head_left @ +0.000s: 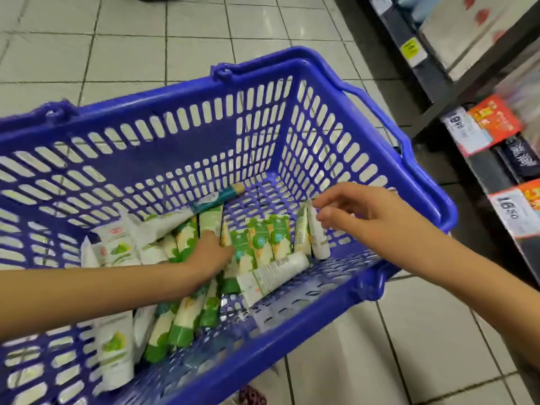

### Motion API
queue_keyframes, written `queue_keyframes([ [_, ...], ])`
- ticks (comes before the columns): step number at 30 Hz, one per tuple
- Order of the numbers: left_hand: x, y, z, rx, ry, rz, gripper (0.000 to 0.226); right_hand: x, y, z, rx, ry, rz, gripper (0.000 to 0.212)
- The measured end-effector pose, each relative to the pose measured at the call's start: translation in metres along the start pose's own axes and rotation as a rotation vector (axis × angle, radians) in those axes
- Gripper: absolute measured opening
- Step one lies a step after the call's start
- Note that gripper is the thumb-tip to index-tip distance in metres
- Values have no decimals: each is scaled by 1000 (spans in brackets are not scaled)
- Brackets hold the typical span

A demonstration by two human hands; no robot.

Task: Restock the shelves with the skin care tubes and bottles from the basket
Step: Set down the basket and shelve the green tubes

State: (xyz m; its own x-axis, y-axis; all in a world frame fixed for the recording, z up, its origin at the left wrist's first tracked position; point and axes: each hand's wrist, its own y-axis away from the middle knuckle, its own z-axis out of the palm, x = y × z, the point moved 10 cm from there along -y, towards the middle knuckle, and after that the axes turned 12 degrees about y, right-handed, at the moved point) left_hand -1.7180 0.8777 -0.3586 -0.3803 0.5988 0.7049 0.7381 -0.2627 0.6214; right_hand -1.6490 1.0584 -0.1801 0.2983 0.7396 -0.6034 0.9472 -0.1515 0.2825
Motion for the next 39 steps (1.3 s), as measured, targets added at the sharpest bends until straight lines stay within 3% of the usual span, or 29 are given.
queue_keyframes([
  [1,0,-2,5,19,-49,-21,12,1,-3,3,-38,11,11,11],
  [4,0,-8,13,93,-401,-96,38,3,-14,19,-149,15,49,16],
  [6,6,-8,14,140,-482,-84,39,5,-23,36,-247,-30,92,19],
  [11,3,2,23,100,-228,109,28,7,-41,77,-468,86,123,20],
  [13,1,11,36,-15,-169,181,14,5,-46,84,-504,185,95,21],
  [15,-9,12,53,-177,-193,140,29,5,-55,86,-474,331,73,25],
  [20,9,8,20,-151,-37,131,77,14,-88,76,-359,544,144,39],
  [22,19,9,3,-163,74,8,61,21,-99,76,-387,555,209,39],
  [24,35,15,-13,-213,394,-146,30,30,-107,82,-446,583,262,37],
  [27,75,20,-36,-307,809,-143,7,46,-112,106,-567,611,338,22],
  [32,119,23,-61,-458,940,-73,14,64,-109,147,-734,524,517,15],
  [36,121,17,-75,-398,943,-52,17,57,-113,167,-838,713,507,31],
  [39,119,19,-71,-456,966,-103,17,51,-114,189,-830,838,415,33],
])
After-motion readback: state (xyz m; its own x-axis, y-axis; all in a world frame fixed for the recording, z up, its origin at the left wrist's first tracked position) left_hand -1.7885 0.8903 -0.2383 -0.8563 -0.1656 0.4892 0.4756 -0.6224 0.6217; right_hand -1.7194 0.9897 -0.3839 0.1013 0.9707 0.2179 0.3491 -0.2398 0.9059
